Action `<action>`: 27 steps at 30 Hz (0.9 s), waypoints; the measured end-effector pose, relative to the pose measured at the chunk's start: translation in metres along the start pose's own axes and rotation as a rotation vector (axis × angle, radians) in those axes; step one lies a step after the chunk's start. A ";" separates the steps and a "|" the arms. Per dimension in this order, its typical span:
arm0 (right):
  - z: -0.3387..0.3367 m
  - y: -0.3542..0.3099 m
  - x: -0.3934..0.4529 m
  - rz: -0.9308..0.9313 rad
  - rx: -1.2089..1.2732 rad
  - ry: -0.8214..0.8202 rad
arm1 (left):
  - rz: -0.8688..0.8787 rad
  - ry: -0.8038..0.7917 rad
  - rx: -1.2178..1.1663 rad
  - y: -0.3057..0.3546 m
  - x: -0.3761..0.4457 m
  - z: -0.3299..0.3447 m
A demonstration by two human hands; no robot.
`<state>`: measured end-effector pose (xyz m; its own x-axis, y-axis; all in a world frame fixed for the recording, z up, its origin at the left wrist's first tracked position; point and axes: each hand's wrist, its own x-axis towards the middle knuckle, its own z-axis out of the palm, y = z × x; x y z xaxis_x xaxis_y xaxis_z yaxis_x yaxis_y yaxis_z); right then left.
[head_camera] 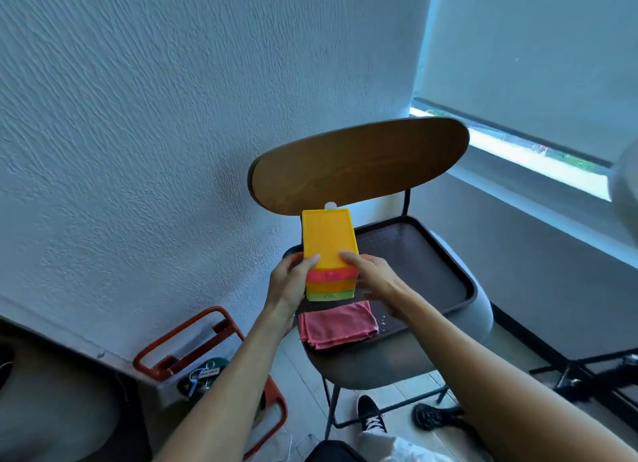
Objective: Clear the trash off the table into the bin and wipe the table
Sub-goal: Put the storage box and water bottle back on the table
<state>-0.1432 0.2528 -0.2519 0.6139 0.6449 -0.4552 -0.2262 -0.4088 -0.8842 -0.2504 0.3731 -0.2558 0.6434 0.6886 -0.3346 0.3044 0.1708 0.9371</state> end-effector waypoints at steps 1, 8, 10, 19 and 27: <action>-0.004 -0.003 -0.007 -0.009 -0.001 0.021 | 0.011 -0.014 0.008 0.005 -0.002 0.002; -0.045 -0.037 -0.050 -0.037 0.001 0.207 | 0.118 -0.149 0.025 0.060 -0.023 0.039; -0.058 -0.052 -0.062 -0.046 -0.002 0.262 | 0.160 -0.180 0.030 0.082 -0.029 0.051; -0.147 -0.122 -0.123 -0.138 0.013 0.466 | 0.357 -0.323 0.092 0.182 -0.055 0.125; -0.266 -0.136 -0.188 -0.096 0.029 0.673 | 0.453 -0.567 0.168 0.240 -0.080 0.248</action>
<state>-0.0268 0.0149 -0.0181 0.9670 0.1310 -0.2186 -0.1620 -0.3463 -0.9240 -0.0546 0.1846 -0.0293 0.9813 0.1885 0.0380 -0.0027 -0.1843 0.9829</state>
